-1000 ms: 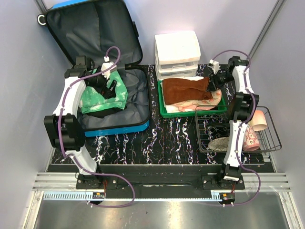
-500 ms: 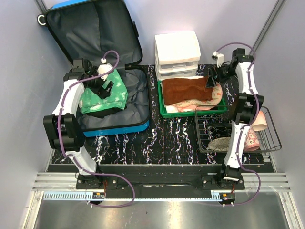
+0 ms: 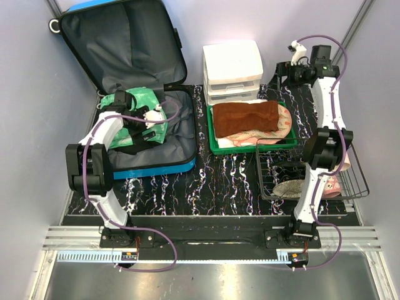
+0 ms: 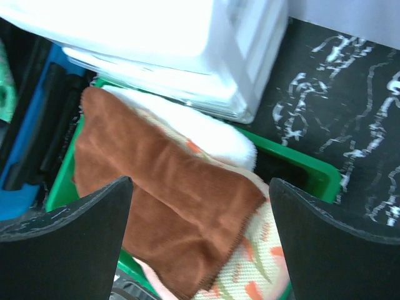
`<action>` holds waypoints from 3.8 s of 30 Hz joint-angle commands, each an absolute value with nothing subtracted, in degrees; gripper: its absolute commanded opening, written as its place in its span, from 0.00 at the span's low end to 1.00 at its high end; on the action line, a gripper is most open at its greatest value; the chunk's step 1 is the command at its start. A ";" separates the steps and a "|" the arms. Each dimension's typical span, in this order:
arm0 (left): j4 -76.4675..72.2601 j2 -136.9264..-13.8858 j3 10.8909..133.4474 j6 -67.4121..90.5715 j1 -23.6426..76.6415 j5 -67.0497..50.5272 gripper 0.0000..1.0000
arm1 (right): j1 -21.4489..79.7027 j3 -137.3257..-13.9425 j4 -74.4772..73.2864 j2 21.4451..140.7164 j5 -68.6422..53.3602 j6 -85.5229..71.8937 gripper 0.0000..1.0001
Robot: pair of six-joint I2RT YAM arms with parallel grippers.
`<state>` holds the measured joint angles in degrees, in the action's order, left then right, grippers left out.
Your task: Open, take out, and arrange the luggage
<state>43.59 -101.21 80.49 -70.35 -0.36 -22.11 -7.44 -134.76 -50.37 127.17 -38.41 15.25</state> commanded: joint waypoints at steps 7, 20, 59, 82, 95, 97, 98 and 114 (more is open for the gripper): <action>27.17 -106.44 74.54 -76.29 1.41 -12.49 0.57 | 1.93 -128.34 -44.04 122.44 -43.85 6.52 1.00; 24.96 -103.88 68.20 -78.57 1.41 -11.96 0.72 | 12.21 -113.73 -23.21 118.83 -46.85 -10.72 1.00; 32.08 -79.37 66.10 -58.54 1.32 -29.18 0.00 | 37.26 -134.12 -17.94 144.93 -35.94 -49.38 1.00; 36.73 -71.02 62.31 -51.70 0.10 -28.39 0.68 | 38.58 -132.99 0.28 141.34 -51.25 -52.92 0.00; 32.70 -69.61 68.29 -36.13 -6.59 -34.72 0.99 | 28.32 -115.05 -11.50 120.59 -50.09 -43.33 0.00; 32.26 -70.39 68.20 -35.51 -6.59 -34.63 0.99 | 26.64 -113.21 -13.43 118.66 -51.85 -42.54 0.00; 31.99 -70.66 68.29 -35.42 -6.59 -34.72 0.99 | 24.89 -112.33 -14.06 117.78 -52.29 -41.32 0.00; 31.38 -74.79 69.43 -35.77 -6.24 -36.74 0.99 | 1.77 -109.68 -33.91 106.71 -63.19 -24.62 0.00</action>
<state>33.89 -73.67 67.46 -35.66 -6.55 -34.24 9.69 -104.97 -30.26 115.20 -58.57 -31.27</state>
